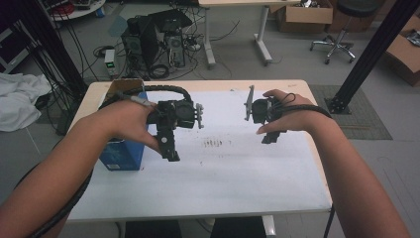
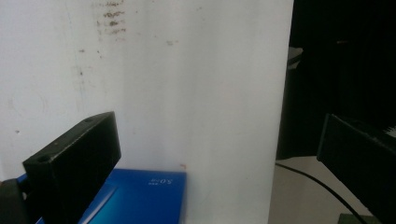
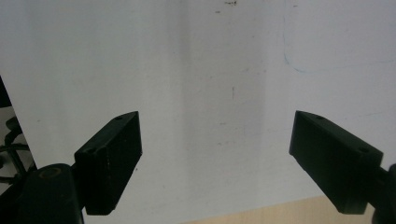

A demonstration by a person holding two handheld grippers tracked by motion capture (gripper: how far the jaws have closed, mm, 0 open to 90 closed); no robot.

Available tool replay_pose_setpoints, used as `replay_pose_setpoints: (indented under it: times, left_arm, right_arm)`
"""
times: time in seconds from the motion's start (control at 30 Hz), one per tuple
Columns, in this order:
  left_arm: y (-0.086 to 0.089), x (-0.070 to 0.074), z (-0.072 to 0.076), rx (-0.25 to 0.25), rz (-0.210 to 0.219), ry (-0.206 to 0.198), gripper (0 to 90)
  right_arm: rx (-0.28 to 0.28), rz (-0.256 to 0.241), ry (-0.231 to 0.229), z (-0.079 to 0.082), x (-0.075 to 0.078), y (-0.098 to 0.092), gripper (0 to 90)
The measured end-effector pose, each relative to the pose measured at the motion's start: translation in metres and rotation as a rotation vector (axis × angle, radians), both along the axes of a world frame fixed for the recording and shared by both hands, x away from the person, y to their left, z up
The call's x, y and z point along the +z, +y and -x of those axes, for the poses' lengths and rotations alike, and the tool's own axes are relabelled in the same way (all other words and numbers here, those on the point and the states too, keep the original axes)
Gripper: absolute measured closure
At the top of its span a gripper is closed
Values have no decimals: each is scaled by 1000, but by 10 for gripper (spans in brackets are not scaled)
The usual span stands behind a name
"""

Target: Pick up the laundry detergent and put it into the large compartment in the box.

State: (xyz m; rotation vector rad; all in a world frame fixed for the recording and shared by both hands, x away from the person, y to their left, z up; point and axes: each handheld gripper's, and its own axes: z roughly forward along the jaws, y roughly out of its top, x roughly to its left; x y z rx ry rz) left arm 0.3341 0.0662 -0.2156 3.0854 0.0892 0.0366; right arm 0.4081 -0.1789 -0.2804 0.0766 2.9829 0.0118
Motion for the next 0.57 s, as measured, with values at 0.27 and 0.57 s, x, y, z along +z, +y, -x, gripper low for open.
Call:
replay_pose_setpoints:
  times: [0.27,0.57]
  left_arm:
    - [-1,-3,-3,-4,3,7,1]
    - [-2,-4,-5,0,5,12,1]
  right_arm:
    - [2,3,1,-1,-2,1,170]
    - [5,-1,2,-3,-3,1,170]
